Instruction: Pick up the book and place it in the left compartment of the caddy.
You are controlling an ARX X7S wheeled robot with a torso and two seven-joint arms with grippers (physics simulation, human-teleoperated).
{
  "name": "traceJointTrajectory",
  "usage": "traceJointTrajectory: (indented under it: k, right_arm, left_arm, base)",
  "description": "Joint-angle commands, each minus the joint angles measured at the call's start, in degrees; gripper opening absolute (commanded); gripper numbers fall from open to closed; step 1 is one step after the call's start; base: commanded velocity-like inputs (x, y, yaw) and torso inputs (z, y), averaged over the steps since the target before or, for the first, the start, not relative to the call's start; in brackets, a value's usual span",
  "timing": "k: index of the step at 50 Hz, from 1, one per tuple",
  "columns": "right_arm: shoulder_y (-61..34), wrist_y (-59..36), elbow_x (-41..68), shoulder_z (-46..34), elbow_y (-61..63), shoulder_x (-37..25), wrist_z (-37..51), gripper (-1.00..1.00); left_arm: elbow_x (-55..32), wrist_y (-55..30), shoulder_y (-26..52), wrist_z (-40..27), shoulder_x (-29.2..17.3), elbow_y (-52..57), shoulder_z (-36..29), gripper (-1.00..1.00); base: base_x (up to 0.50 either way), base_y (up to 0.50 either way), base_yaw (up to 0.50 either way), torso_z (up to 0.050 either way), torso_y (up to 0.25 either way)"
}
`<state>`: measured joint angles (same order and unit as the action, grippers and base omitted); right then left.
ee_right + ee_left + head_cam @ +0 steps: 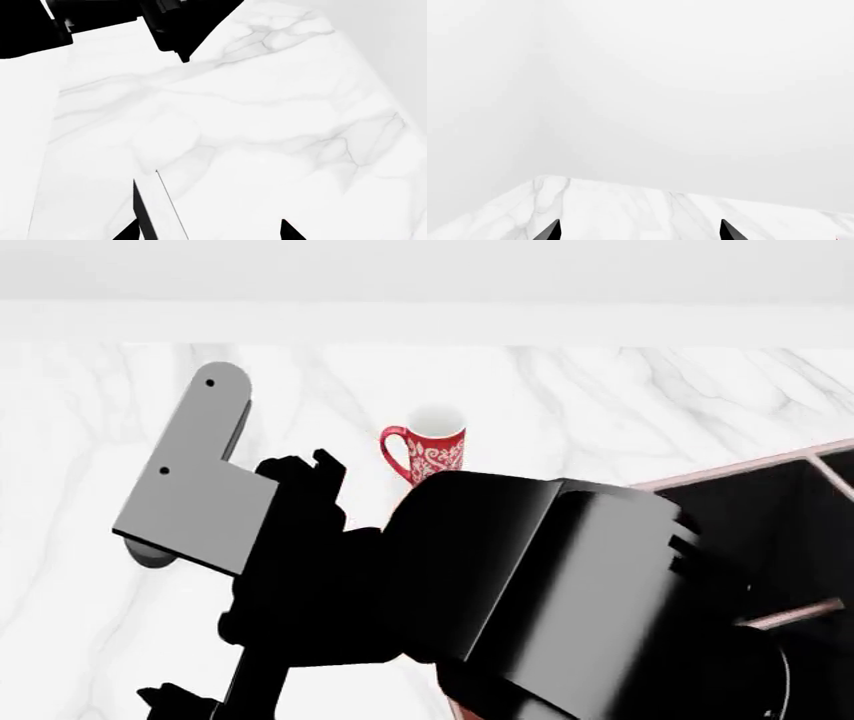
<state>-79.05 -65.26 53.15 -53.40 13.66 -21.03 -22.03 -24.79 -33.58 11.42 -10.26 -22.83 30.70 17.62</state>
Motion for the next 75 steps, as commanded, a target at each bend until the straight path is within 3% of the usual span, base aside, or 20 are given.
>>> traceJointTrajectory:
  k: [1, 75]
  right_arm:
    - [2.3, 2.9, -1.9, -2.5, -2.0, 1.0, -1.2, 1.00]
    - [13.1, 16.9, -14.3, -17.8, -18.4, 7.9, -6.4, 1.00]
  left_arm:
    - [0.1, 0.2, -0.1, -0.4, -0.1, 0.2, 0.0, 1.00]
    - [-0.3, 1.1, -1.2, -1.6, -0.9, 1.8, -0.4, 1.00]
  base:
    - [0.00, 0.00, 0.00, 0.000, 0.000]
    - [0.00, 0.00, 0.00, 0.000, 0.000]
